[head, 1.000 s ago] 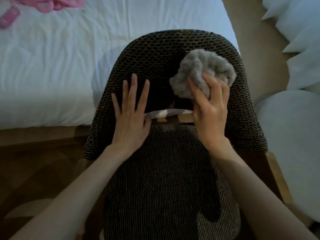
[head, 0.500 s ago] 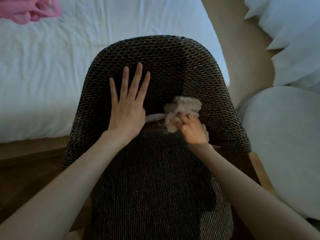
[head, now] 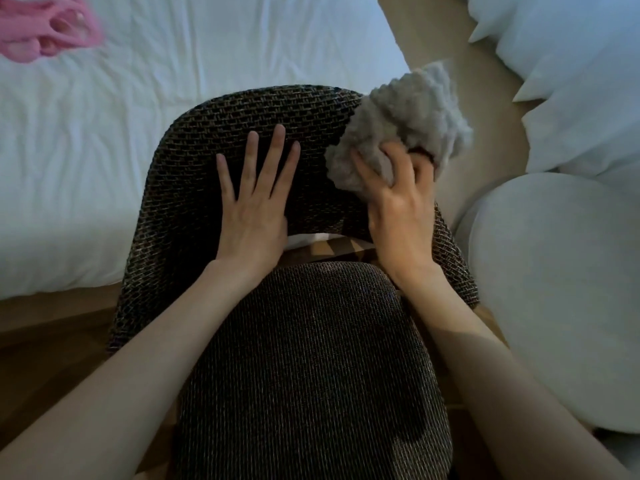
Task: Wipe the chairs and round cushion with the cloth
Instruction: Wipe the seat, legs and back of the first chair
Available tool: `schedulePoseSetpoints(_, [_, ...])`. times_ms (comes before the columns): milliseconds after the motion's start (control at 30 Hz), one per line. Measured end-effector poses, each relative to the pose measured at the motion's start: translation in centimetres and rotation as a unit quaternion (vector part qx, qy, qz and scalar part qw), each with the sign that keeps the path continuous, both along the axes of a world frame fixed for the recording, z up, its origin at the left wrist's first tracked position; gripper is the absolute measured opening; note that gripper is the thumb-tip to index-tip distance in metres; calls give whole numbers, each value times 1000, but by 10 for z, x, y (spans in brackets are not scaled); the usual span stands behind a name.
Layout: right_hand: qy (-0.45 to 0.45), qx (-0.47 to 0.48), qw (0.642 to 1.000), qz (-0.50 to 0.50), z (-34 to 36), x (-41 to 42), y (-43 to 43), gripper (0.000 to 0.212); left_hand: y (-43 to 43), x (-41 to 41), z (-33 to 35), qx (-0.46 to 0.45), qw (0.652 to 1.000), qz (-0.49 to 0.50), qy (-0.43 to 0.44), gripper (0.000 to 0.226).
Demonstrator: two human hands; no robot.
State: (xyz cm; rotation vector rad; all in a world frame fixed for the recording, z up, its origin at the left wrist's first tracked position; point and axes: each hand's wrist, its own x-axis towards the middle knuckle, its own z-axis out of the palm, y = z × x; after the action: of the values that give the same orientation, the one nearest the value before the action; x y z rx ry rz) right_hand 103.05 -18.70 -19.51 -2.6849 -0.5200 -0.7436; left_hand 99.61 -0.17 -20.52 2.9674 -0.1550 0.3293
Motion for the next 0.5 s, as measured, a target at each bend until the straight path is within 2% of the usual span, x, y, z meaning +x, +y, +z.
schedulePoseSetpoints(167, [60,-18,998,20,-32,3,-13,36,-11,4,-9,12,1000,-4,-5,89])
schedulePoseSetpoints(233, [27,-130,990,41,-50,-5,-24,31,-14,3,-13,24,1000,-9,-1,91])
schedulePoseSetpoints(300, [34,-264,963,40,-68,-17,-34,29,-15,3,-17,31,999,-13,3,91])
schedulePoseSetpoints(367, [143,-343,927,43,-75,-26,-35,31,-16,2,-21,42,999,-22,13,90])
schedulePoseSetpoints(433, [299,-377,875,48,-80,-30,-31,28,-16,0,-24,69,997,-35,26,88])
schedulePoseSetpoints(467, [337,-377,861,53,-82,-31,-29,31,-16,-1,-25,83,995,-42,33,86])
schedulePoseSetpoints(500, [350,-351,867,53,-77,-33,-29,33,-15,-2,-25,94,994,-49,41,86])
